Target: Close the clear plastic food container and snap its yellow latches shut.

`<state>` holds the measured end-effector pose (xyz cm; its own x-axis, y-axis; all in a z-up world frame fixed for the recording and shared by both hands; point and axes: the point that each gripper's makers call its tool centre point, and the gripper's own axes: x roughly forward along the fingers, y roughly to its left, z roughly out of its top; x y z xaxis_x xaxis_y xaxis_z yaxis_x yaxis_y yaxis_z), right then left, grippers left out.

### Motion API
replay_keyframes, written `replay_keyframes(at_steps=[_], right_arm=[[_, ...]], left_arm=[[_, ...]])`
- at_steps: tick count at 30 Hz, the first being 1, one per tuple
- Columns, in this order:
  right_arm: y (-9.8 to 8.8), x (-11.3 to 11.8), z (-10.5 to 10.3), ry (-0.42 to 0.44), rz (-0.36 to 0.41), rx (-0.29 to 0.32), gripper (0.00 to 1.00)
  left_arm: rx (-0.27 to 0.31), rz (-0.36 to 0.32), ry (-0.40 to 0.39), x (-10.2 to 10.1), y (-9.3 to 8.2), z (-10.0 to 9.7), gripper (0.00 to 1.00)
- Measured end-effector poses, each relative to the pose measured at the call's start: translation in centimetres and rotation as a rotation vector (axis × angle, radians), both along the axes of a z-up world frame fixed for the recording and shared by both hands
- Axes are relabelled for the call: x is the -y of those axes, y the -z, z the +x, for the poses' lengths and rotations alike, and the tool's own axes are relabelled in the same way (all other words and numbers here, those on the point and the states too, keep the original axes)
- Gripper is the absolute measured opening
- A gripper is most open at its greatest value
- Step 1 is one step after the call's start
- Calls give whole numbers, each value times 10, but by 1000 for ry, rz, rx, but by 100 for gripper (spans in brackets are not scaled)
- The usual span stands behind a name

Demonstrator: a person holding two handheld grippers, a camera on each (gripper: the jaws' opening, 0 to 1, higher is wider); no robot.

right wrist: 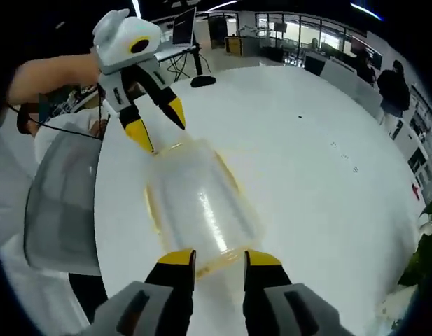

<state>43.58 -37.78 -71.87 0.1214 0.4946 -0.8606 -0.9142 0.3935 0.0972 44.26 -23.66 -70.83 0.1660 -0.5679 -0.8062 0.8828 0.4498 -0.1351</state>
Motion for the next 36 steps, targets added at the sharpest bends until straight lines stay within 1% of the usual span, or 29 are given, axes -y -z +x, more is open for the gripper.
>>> replay_keyframes(at_steps=[3,6,10,13,15,18,21,23,25,27,32,35,36], right_arm=[[1,-1,-1,-33,-10,6,24],[1,-3,-3,-70,-24,10,25],[-4,-9,-4,-94,-8,8,25],[-4,-12,-3,-123,-16,11,24],[-3,-14,-5,-136,-19,0,24],[-1,-16,-6,-174,-31,3,23],[-2,-19,-6,-188,-31,1,23],[-2,-22,-6,-191,-31,2,23],[-2,-26,-7,-198,-23,-1,23],[-2,-28,-7,-209,-29,6,22],[-2,-37,-7,-224,-19,7,22],[-3,-43,-6,-218,-1,7,25],[-3,-44,-4,-221,0,16,25]], left_arm=[[20,24,51,2,1,-2,34],[6,43,68,2,4,-6,31],[17,36,80,5,3,-5,31],[28,33,125,9,1,-7,31],[27,7,157,16,-3,-11,31],[36,20,169,16,-2,-9,31],[40,15,173,18,-2,-7,30],[52,13,194,22,-3,-8,29],[76,22,223,26,-2,-8,29],[85,24,237,28,-1,-9,29],[92,23,260,35,0,-10,28],[95,15,265,40,0,-9,28],[95,14,267,42,0,-9,28]])
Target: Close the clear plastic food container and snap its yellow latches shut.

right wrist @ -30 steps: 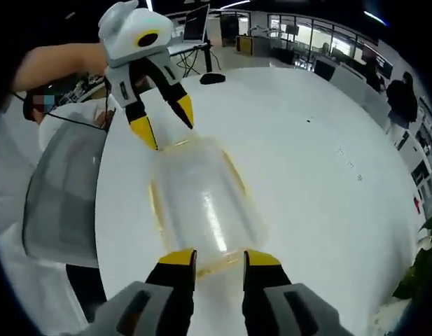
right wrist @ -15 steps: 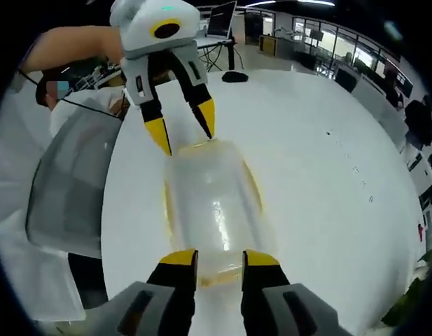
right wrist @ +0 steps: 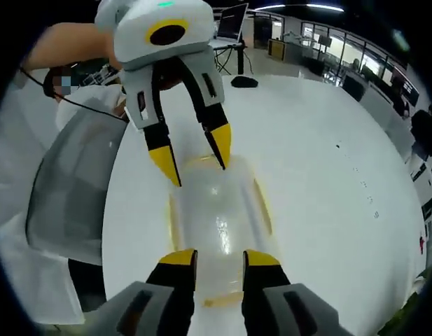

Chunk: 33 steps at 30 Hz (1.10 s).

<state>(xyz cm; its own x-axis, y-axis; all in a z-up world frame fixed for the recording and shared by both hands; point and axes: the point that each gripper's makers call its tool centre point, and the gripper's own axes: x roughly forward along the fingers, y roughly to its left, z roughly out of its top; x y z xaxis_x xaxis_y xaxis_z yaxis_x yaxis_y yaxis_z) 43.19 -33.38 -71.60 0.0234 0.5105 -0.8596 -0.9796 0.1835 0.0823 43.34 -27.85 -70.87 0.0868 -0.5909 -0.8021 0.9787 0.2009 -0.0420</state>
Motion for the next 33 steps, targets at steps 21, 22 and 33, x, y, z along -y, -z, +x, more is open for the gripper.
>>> replay_keyframes(at_steps=[21,22,33], right_arm=[[-3,-22,11,-18,33,13,21],[-3,-22,13,-23,29,21,21],[1,-21,24,-46,-2,57,20]], left_arm=[[3,-23,28,29,6,-6,23],[1,-22,32,30,7,-7,25],[45,15,56,30,12,-8,25]])
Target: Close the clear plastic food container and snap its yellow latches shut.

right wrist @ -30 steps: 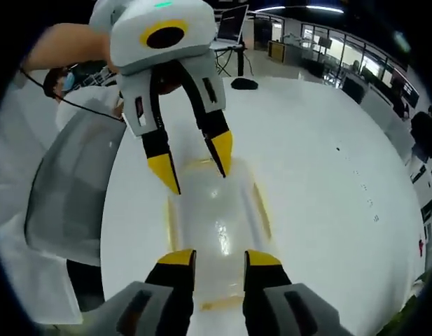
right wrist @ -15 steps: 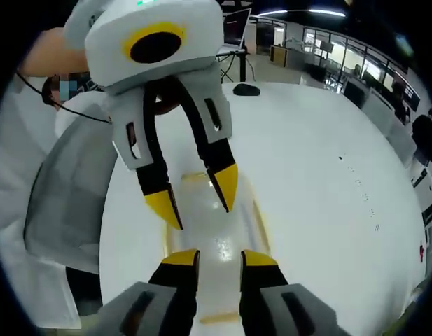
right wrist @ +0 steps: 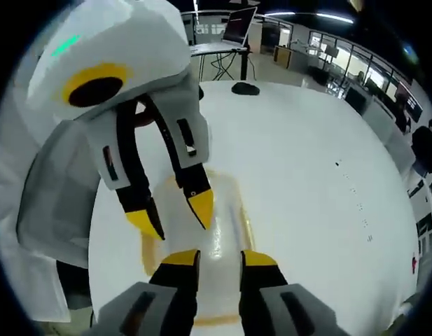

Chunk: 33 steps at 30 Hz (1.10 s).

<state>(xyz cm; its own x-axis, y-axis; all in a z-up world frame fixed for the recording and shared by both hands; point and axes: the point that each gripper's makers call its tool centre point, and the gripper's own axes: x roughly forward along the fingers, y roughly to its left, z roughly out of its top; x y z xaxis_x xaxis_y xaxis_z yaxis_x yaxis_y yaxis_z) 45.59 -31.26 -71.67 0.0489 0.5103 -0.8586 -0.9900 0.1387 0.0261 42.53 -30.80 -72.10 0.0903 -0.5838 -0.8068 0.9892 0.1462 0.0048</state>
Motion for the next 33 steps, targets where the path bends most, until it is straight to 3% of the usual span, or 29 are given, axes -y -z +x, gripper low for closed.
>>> replay_keyframes(at_steps=[20,29,33], right_arm=[[2,-4,14,-20,-29,27,28],[11,-3,13,-24,-41,-8,34],[11,-3,15,-17,-33,-27,35]], left_arm=[[3,-2,-7,6,-2,-11,28],[31,-11,-4,8,-3,-11,35],[60,21,27,8,4,-13,39]])
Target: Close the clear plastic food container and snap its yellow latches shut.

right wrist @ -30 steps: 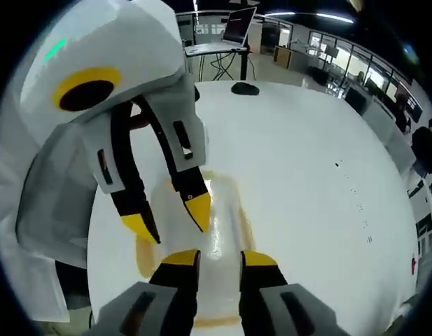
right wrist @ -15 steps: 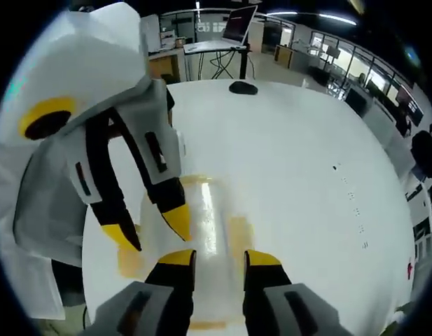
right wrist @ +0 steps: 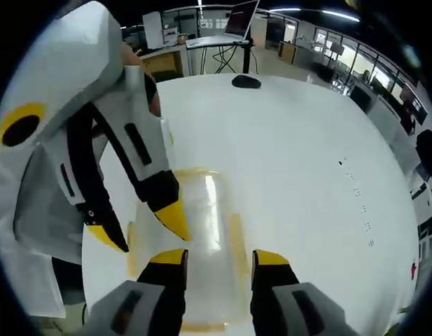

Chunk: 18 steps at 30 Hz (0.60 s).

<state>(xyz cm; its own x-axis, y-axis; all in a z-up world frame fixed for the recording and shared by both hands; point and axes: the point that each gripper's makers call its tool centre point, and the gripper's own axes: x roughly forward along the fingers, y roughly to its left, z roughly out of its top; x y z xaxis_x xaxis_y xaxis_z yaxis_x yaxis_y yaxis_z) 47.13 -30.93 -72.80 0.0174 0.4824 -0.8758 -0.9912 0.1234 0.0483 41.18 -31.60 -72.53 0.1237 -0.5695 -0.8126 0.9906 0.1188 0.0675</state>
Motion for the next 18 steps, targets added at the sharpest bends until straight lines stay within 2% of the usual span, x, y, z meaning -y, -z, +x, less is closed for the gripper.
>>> replay_keyframes(at_steps=[3,5,8,12,18], right_arm=[[0,0,0,12,7,-25,35],[1,0,0,14,9,-42,34],[2,0,-1,3,6,-61,33],[3,-1,-2,-6,0,-89,32],[4,-2,-4,-24,-22,-108,32]], left_arm=[[6,-4,3,2,0,-1,41],[43,16,31,1,1,0,40],[49,20,30,1,2,-1,41],[97,51,62,0,4,-3,42],[123,56,59,0,6,-3,43]])
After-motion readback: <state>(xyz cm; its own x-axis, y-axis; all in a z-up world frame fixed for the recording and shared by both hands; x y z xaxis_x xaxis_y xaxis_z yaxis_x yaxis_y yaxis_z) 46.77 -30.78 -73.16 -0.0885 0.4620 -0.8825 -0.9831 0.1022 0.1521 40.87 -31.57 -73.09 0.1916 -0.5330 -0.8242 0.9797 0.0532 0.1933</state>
